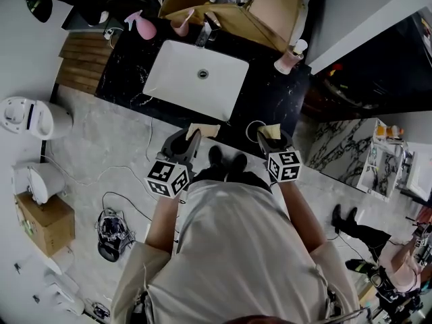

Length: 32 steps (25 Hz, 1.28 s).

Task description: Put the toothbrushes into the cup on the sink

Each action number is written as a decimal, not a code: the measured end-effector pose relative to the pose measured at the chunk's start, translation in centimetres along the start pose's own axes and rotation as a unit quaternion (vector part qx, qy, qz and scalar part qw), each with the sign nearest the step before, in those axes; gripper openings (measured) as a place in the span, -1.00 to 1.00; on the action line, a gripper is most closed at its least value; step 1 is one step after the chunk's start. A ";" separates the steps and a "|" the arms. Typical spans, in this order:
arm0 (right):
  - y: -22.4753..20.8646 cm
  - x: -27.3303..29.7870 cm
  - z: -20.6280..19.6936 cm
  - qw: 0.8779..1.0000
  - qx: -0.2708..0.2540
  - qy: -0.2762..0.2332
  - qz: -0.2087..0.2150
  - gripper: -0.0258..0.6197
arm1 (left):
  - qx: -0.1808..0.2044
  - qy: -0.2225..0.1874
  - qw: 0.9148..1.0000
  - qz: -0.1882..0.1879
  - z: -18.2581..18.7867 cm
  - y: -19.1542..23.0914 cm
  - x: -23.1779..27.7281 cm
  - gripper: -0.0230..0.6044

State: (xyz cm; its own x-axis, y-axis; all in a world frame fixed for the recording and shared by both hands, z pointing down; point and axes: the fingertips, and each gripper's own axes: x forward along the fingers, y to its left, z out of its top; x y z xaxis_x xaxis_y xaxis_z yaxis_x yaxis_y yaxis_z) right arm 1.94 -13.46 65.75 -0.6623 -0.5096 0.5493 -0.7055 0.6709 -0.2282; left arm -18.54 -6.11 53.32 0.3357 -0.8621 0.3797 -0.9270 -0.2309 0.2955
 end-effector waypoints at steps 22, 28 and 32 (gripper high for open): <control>-1.3 -3.8 1.2 0.999 0.017 -0.046 -0.012 -0.15 | 0.023 0.004 0.999 -0.038 0.9 -2.8 1.1 -0.79; -1.5 -5.4 2.3 0.997 0.030 -0.063 -0.010 -0.28 | 0.028 0.008 0.998 -0.052 1.3 -3.6 1.8 -0.79; -1.3 -6.4 2.7 0.997 0.028 -0.073 -0.006 -0.39 | 0.030 0.007 0.998 -0.062 1.5 -4.2 2.2 -0.79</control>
State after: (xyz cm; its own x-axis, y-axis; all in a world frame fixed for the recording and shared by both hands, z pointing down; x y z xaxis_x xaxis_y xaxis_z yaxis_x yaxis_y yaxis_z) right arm 6.41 -12.55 60.34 -0.6811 -0.5930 0.4294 -0.7234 0.6354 -0.2701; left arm -14.15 -7.74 51.58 0.4496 -0.8191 0.3563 -0.8869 -0.3620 0.2871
